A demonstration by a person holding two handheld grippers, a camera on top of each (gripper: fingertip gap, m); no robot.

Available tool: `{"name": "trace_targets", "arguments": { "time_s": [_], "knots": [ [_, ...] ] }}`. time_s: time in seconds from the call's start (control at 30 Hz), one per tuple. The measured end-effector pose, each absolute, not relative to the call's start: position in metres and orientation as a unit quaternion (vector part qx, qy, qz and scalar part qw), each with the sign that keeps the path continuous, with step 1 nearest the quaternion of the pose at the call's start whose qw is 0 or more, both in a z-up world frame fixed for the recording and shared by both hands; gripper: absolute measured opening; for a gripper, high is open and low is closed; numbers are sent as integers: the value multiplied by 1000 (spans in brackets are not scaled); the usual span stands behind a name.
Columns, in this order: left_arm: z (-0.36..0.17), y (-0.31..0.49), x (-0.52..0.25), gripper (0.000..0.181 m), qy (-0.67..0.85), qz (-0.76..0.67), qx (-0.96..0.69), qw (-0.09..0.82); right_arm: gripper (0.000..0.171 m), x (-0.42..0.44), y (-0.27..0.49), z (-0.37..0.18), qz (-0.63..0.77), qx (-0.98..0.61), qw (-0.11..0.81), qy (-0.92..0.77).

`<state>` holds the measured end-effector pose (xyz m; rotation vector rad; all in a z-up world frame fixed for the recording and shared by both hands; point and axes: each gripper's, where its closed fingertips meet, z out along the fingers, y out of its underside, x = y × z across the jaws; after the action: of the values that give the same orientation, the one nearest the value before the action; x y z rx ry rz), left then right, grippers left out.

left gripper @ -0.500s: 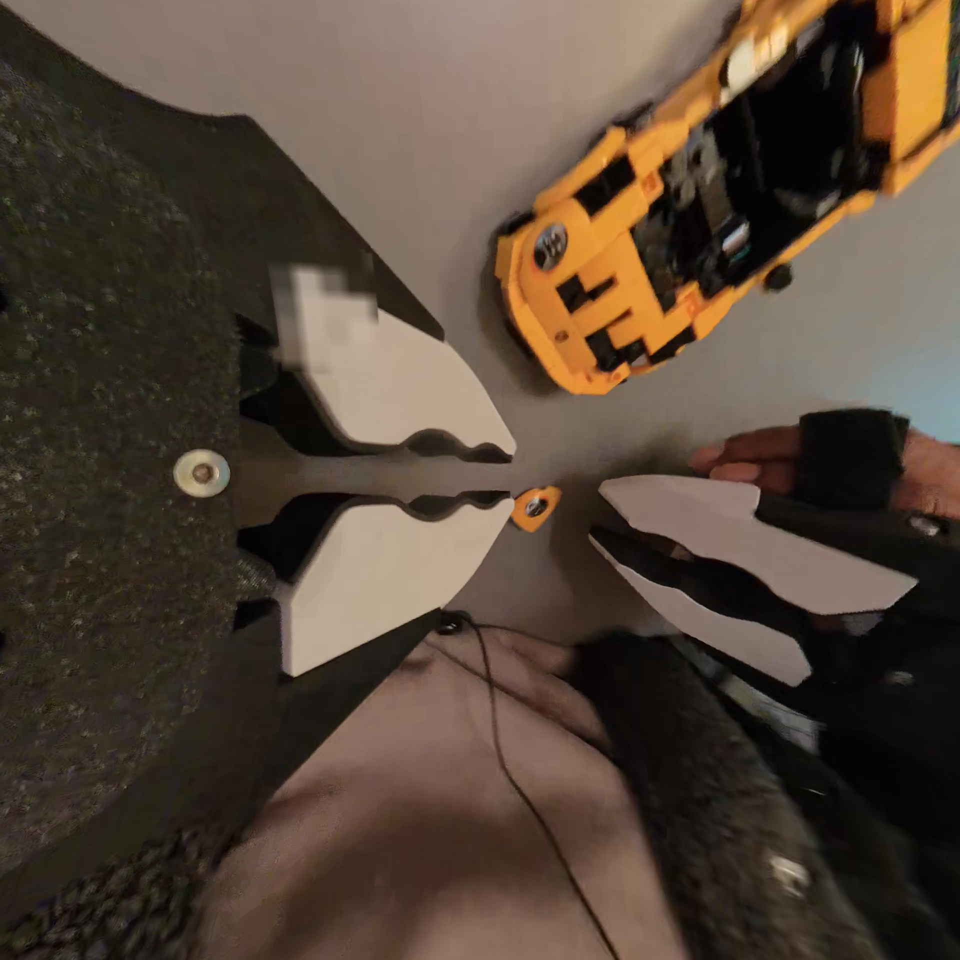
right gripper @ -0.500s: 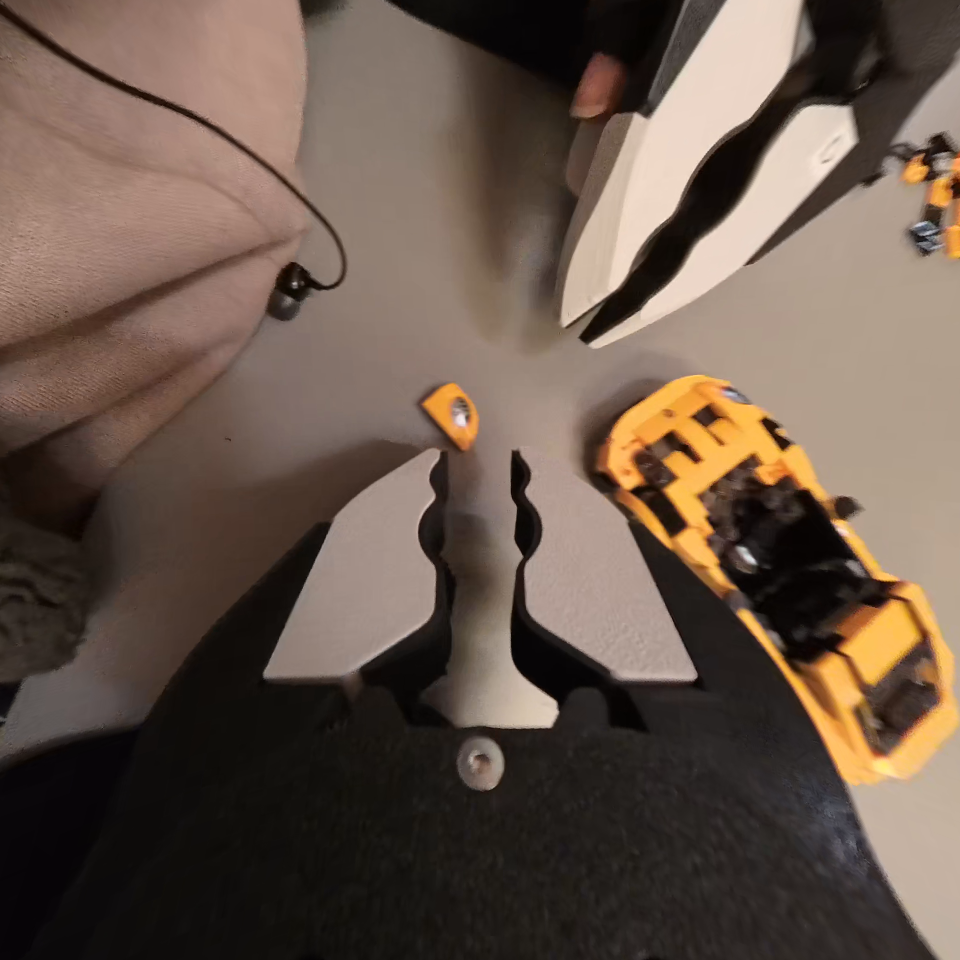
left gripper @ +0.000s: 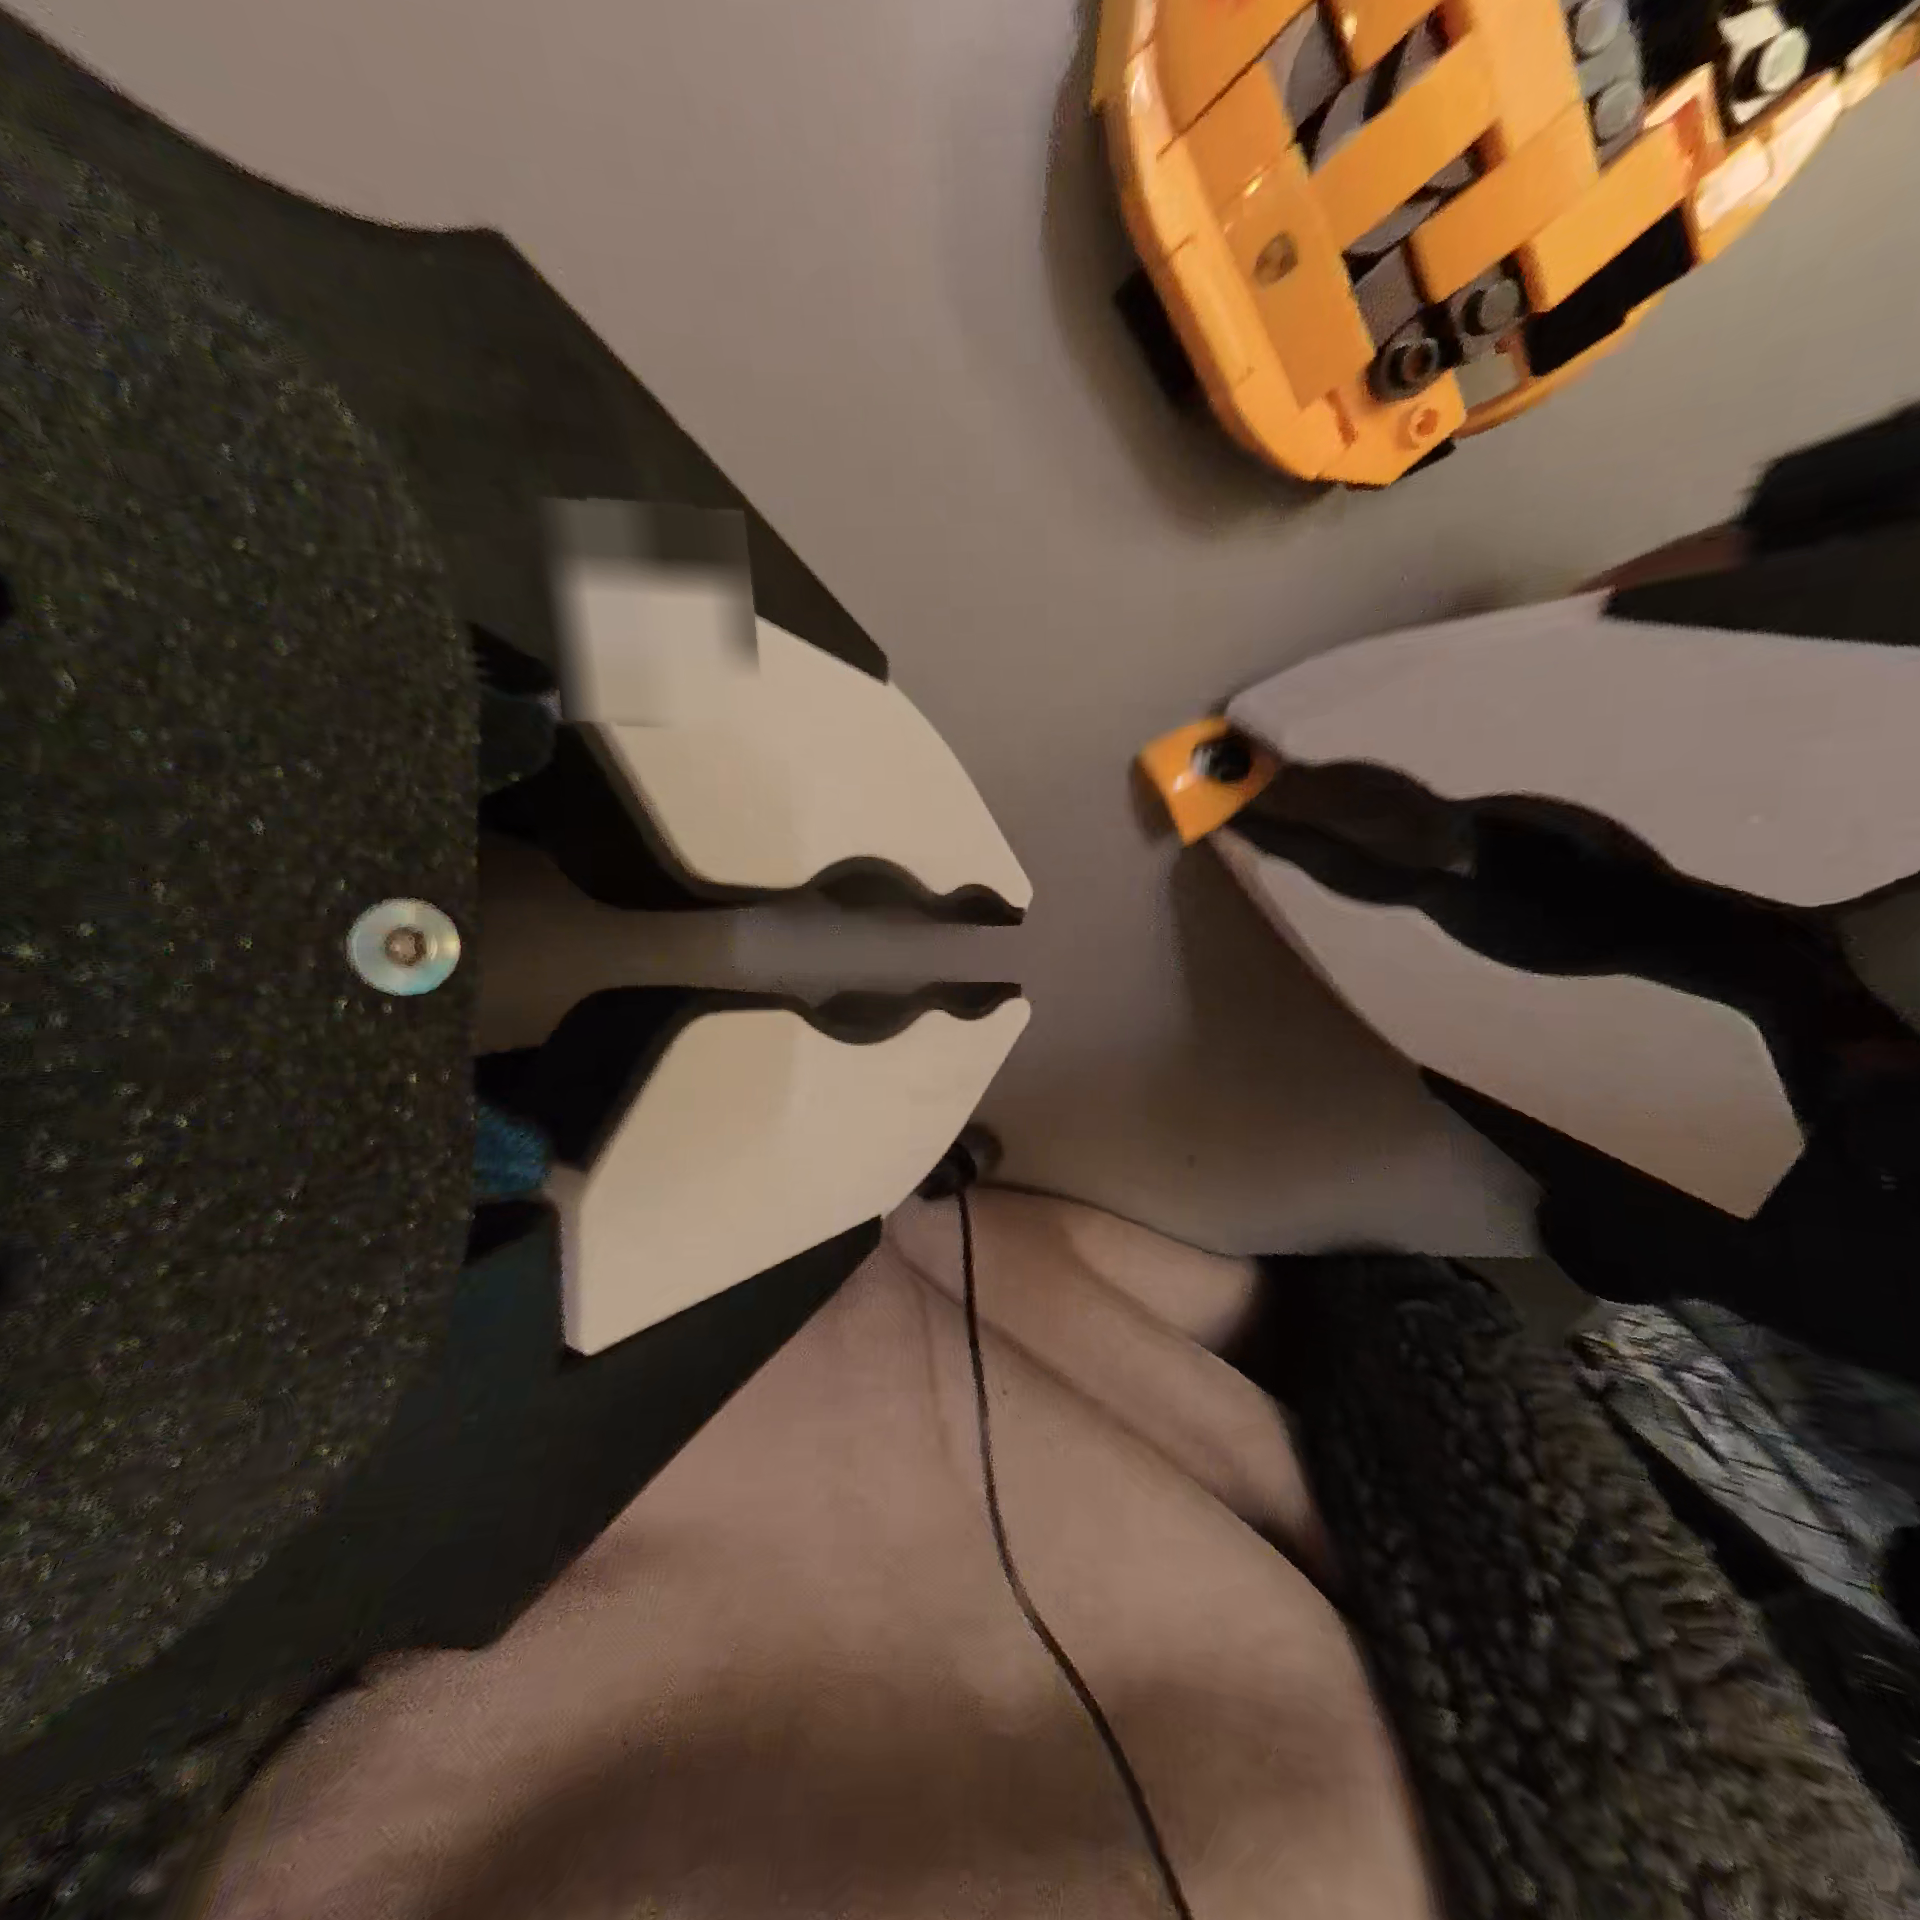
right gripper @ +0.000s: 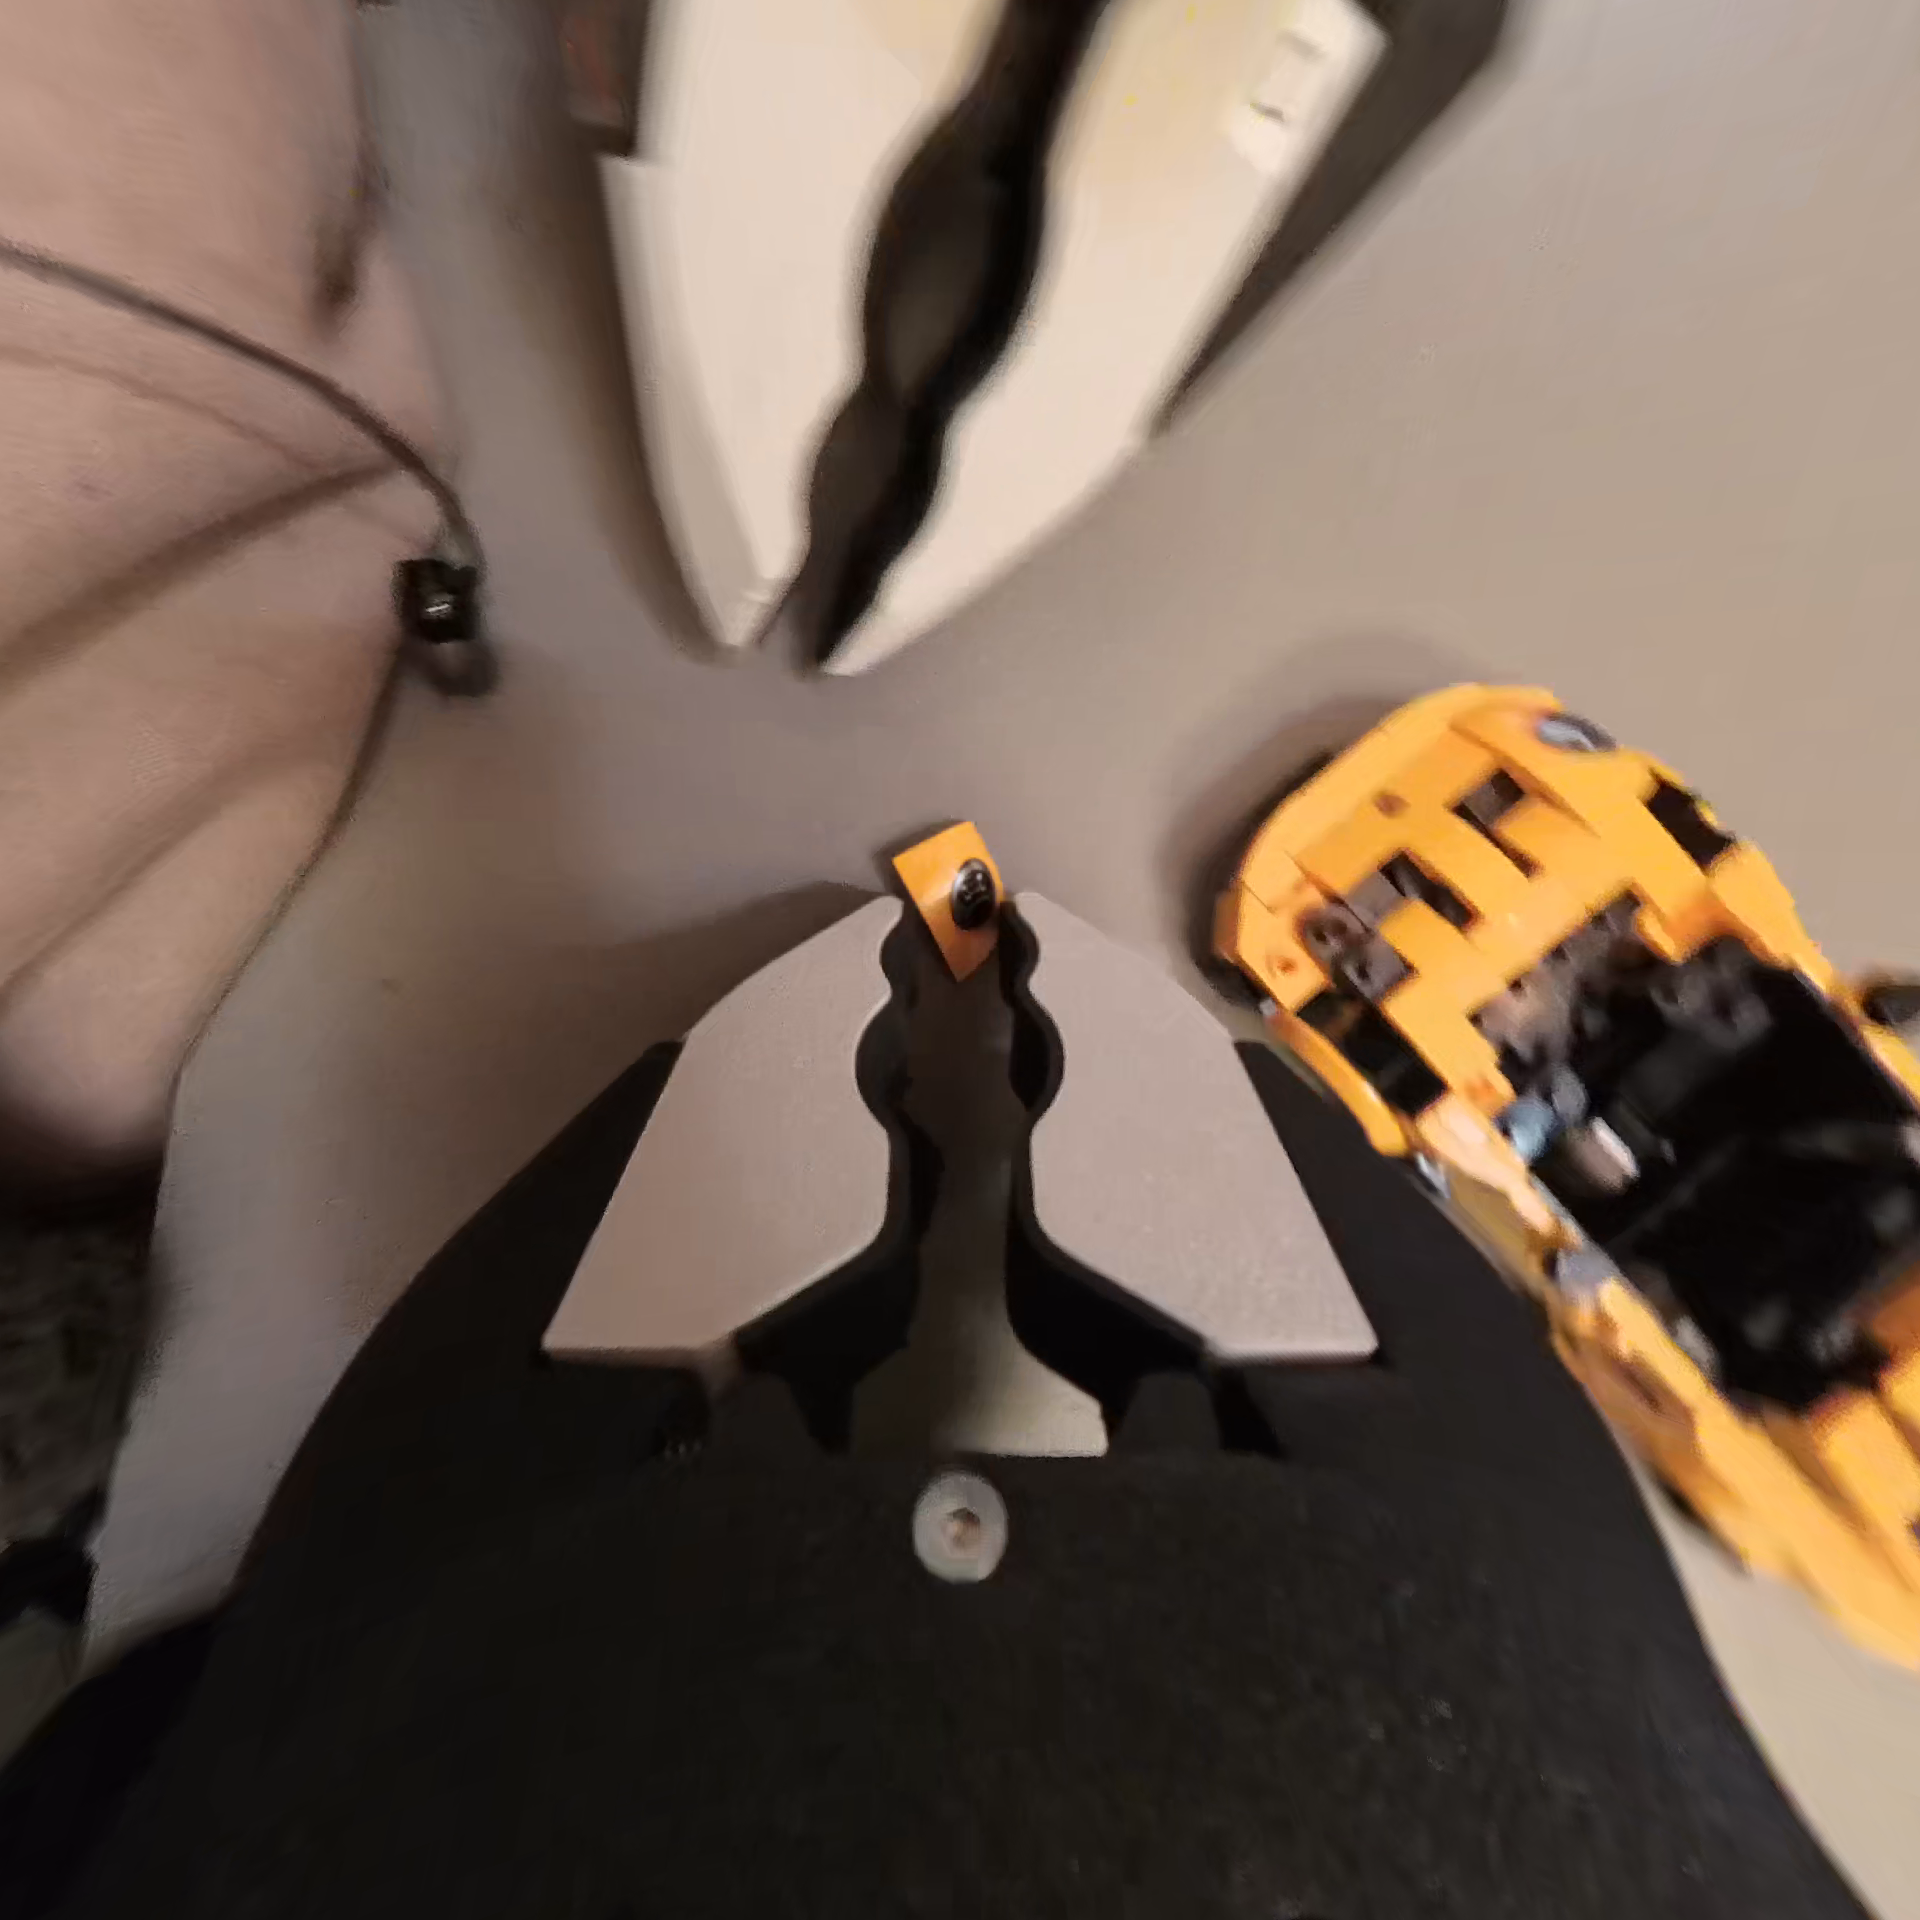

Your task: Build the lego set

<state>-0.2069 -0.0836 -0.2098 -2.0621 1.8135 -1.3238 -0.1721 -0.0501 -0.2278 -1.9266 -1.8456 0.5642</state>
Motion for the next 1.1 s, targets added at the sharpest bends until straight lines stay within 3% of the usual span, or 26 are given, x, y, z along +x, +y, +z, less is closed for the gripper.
{"name": "trace_targets", "arguments": {
  "time_s": [0.27,0.4,0.57,0.73,0.9,1.1],
  "knots": [
    [-212,-69,-181,15,535,-425,-722,110,18,-168,-47,-228,128,-843,264,-451],
    [-218,-68,-180,11,544,-407,-724,118,25,-174,-69,-228,150,-839,254,-457],
    [-222,-60,-180,11,562,-367,-725,154,20,-181,-95,-224,199,-812,237,-495],
    [-217,-49,-182,12,569,-347,-721,189,21,-167,-77,-210,172,-768,285,-546],
    [-209,-60,-187,8,574,-383,-706,155,28,-171,-72,-214,194,-701,273,-630],
    [-205,-61,-198,10,582,-382,-702,151,21,-176,-72,-227,225,-700,213,-643]
  ]
}}
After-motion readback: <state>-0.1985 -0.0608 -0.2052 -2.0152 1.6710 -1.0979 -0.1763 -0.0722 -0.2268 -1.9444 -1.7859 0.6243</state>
